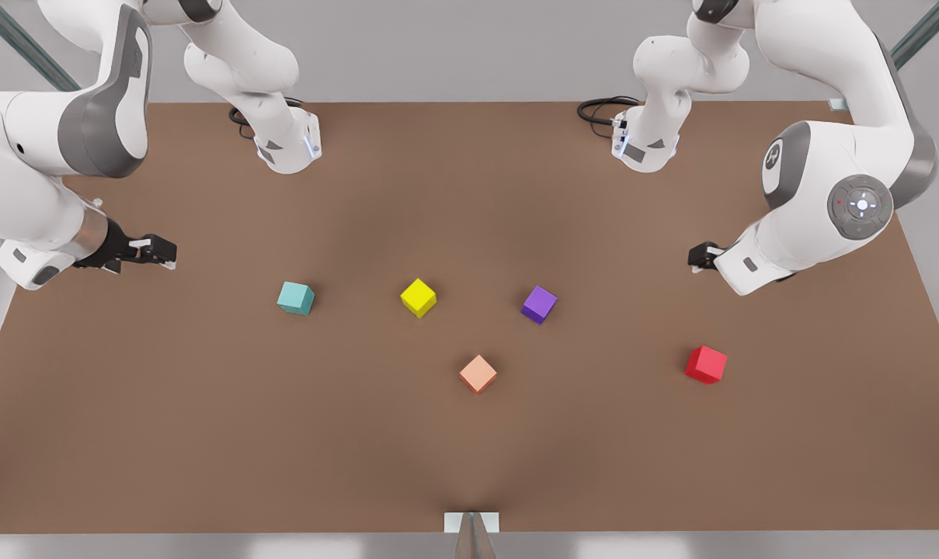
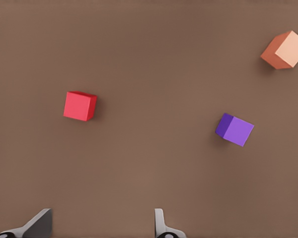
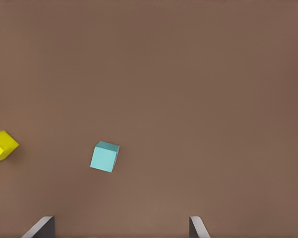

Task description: Pick up red wooden cube and pass to hand red wooden cube and place in blue wooden cube

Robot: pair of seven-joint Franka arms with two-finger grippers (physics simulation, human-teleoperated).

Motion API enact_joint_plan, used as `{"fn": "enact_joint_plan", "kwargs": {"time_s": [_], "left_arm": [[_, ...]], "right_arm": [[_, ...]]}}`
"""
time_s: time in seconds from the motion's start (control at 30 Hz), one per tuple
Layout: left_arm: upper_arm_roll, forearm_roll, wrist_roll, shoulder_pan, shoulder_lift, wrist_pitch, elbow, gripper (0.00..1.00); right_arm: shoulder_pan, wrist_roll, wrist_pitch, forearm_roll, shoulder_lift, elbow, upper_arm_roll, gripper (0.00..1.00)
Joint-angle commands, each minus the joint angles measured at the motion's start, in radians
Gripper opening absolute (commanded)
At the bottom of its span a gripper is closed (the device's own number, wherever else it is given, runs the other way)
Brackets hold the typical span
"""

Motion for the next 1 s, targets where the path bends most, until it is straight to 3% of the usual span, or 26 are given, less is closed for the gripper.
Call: {"fn": "enact_joint_plan", "kwargs": {"time_s": [0.0, 0.07, 0.17, 0.23, 0.3, 0.97], "left_arm": [[0.000, 0.000, 0.009, 0.000, -0.001, 0.006, 0.001, 1.00], [0.006, 0.000, 0.010, 0.005, 0.022, 0.006, 0.007, 1.00], [0.012, 0.003, 0.160, 0.051, 0.214, 0.153, 0.077, 1.00], [0.028, 0.003, 0.360, 0.080, 0.406, 0.200, 0.209, 1.00], [0.028, 0.008, 0.412, 0.087, 0.455, 0.302, 0.209, 1.00], [0.098, 0.008, 0.563, 0.123, 0.542, 0.624, -0.070, 1.00]], "right_arm": [[0.000, -0.013, 0.005, 0.000, -0.001, -0.002, 0.000, 1.00], [0.000, -0.011, 0.005, 0.000, 0.000, -0.002, 0.000, 1.00], [0.000, -0.011, 0.004, 0.002, 0.004, -0.004, 0.000, 1.00], [0.003, -0.010, 0.013, 0.002, 0.028, -0.002, 0.000, 1.00], [0.003, -0.010, 0.011, 0.002, 0.030, -0.005, 0.000, 1.00], [0.013, -0.008, 0.008, 0.000, 0.027, -0.028, 0.002, 1.00]]}}
